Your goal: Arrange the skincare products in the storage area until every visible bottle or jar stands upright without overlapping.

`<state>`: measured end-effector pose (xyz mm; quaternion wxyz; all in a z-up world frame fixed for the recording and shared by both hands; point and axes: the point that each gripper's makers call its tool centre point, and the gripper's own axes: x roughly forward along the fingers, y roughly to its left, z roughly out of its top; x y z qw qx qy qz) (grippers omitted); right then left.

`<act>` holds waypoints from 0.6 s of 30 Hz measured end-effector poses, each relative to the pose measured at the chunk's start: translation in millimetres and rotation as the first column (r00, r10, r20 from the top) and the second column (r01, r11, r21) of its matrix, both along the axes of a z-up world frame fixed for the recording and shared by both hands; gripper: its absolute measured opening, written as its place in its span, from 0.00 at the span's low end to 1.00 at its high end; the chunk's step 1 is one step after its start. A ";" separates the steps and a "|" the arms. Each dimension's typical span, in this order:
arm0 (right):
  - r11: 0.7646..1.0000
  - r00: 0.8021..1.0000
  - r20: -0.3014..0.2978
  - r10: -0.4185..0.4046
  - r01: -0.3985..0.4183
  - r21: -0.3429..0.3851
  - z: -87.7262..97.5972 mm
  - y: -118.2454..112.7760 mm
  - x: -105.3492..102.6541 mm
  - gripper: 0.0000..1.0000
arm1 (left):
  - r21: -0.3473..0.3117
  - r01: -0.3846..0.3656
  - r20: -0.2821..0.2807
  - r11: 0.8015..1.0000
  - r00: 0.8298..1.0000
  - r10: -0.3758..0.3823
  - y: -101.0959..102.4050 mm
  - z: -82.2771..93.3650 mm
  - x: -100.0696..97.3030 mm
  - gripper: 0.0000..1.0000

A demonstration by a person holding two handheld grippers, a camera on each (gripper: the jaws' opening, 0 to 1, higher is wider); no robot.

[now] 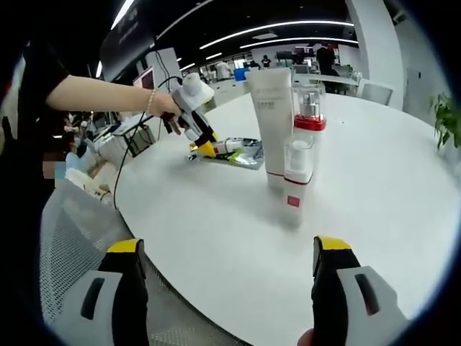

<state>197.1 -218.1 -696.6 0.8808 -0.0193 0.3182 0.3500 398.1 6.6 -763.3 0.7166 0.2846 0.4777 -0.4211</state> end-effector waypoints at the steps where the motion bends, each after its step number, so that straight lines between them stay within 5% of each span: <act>1: 1.000 1.000 0.001 0.000 0.000 0.000 0.6 0.7 -0.1 0.96 | -0.003 -0.013 -0.003 1.000 1.000 0.013 0.2 0.5 -0.4 0.24; 9: 1.000 1.000 0.004 0.010 -0.010 0.010 5.0 4.1 -0.8 0.95 | -0.028 -0.048 0.001 0.998 0.999 0.049 0.2 8.9 -5.5 0.24; 13: 1.000 1.000 0.008 0.010 -0.010 0.024 9.9 5.4 0.6 0.94 | -0.109 -0.108 -0.024 0.988 0.994 0.106 -4.8 13.0 -7.6 0.24; 18: 0.998 0.999 0.023 0.024 -0.025 0.063 21.2 16.5 1.8 0.94 | -0.240 -0.192 -0.076 0.952 0.981 0.179 -15.7 27.7 -15.6 0.24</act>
